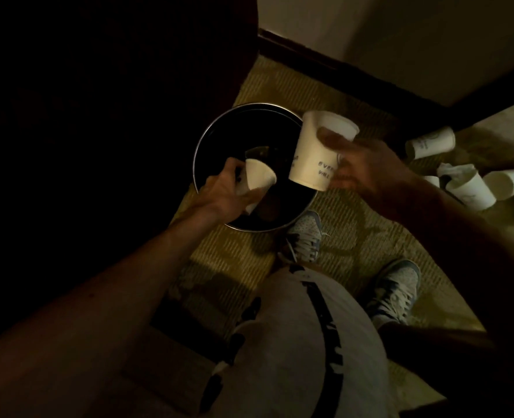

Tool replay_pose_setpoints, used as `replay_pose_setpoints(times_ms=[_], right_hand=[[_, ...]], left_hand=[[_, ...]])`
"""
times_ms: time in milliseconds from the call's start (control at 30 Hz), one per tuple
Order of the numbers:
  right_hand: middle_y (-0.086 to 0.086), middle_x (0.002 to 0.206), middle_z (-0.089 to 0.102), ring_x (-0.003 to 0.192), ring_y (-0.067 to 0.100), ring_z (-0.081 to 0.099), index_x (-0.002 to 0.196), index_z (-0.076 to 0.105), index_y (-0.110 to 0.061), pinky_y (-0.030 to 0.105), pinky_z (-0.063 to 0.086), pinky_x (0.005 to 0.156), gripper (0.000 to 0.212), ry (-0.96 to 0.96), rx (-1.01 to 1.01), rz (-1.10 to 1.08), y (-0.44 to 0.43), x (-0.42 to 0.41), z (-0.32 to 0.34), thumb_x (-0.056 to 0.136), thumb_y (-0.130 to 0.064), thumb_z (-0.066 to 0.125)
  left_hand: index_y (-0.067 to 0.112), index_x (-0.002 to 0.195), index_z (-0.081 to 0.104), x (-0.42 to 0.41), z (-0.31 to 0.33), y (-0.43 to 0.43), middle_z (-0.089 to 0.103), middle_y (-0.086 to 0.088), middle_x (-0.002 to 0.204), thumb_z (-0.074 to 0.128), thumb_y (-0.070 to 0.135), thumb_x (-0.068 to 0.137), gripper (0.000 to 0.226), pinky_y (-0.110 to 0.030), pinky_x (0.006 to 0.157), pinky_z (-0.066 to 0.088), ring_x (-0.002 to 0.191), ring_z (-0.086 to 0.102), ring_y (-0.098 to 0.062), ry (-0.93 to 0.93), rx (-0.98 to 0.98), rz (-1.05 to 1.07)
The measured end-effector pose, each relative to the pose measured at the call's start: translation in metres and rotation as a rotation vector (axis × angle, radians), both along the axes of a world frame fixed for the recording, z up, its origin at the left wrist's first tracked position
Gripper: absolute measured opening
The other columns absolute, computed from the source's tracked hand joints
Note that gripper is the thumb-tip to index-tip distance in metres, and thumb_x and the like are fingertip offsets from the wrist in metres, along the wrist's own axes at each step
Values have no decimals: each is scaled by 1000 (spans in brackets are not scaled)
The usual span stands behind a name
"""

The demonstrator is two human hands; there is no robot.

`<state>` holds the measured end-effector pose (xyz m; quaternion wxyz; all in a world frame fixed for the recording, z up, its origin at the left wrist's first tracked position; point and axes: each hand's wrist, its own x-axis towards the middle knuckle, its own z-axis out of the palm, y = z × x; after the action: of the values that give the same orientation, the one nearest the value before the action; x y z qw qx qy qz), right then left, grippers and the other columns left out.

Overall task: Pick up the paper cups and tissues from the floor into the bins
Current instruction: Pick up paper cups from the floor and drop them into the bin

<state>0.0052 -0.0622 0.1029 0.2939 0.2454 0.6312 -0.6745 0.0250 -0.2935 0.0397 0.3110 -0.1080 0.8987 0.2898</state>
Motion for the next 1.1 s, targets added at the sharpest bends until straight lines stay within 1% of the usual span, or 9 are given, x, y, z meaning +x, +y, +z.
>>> replay_pose_setpoints(times_ms=[167, 233, 333, 467, 567, 700, 833, 933, 1100], right_hand=[[-14, 74, 72, 65, -5, 67, 87, 66, -27, 10, 48, 51, 9, 215, 201, 164, 2, 0, -4, 84, -29, 74], [-15, 80, 73, 72, -6, 68, 96, 69, -21, 8, 48, 54, 16, 294, 185, 183, 1, 0, -7, 82, -20, 77], [-1, 110, 70, 94, 8, 70, 120, 62, -14, 24, 58, 73, 53, 280, 242, 234, -1, -1, -17, 73, -26, 84], [2, 115, 66, 101, 15, 67, 125, 53, -13, 38, 58, 84, 71, 281, 283, 293, -14, -2, -26, 66, -31, 87], [-6, 113, 65, 99, 9, 66, 124, 55, -16, 30, 58, 83, 63, 327, 288, 323, -30, -4, -32, 70, -30, 84], [-3, 121, 65, 112, 14, 61, 133, 55, -21, 38, 51, 97, 52, 252, 325, 472, -47, -10, -53, 84, -32, 72], [0, 125, 65, 116, 17, 58, 132, 58, -24, 35, 48, 98, 44, 186, 420, 713, -55, -16, -76, 89, -28, 65], [4, 128, 63, 120, 19, 56, 127, 63, -20, 34, 44, 102, 39, 149, 392, 768, -63, -20, -85, 89, -22, 64], [8, 129, 61, 120, 23, 55, 129, 60, -15, 31, 44, 96, 41, 150, 405, 778, -74, -18, -88, 89, -23, 62]], left_hand=[[21, 132, 54, -14, -10, 10, 60, -8, 131, 62, 55, 89, 55, -34, 94, 45, 122, 54, -31, -49, -91, -108], [26, 117, 62, -20, 2, 15, 66, -6, 117, 53, 54, 95, 38, -34, 88, 50, 110, 62, -25, 13, 48, -5], [31, 97, 62, -25, 32, 25, 68, -5, 95, 44, 57, 98, 32, -34, 62, 60, 71, 70, -16, -9, 457, 298], [26, 106, 63, -26, 54, 26, 70, -5, 95, 60, 46, 94, 24, -25, 59, 57, 72, 74, -20, -45, 619, 334], [24, 103, 61, -25, 47, 20, 70, -4, 90, 70, 26, 90, 15, -23, 59, 58, 72, 74, -18, 57, 550, 359], [17, 101, 64, -21, 17, 11, 66, -7, 99, 73, 15, 88, 15, -42, 80, 61, 92, 70, -25, 40, 354, 300], [12, 120, 66, -22, -12, 7, 65, -12, 117, 74, 20, 87, 34, -36, 90, 56, 105, 66, -27, -53, 116, 163], [18, 120, 66, -29, -23, 3, 63, -7, 125, 71, 28, 89, 32, -23, 79, 46, 108, 63, -20, -119, 37, 141], [19, 112, 70, -36, -26, -7, 69, -10, 114, 63, 29, 93, 22, -32, 87, 55, 97, 66, -23, -159, 52, 131]])
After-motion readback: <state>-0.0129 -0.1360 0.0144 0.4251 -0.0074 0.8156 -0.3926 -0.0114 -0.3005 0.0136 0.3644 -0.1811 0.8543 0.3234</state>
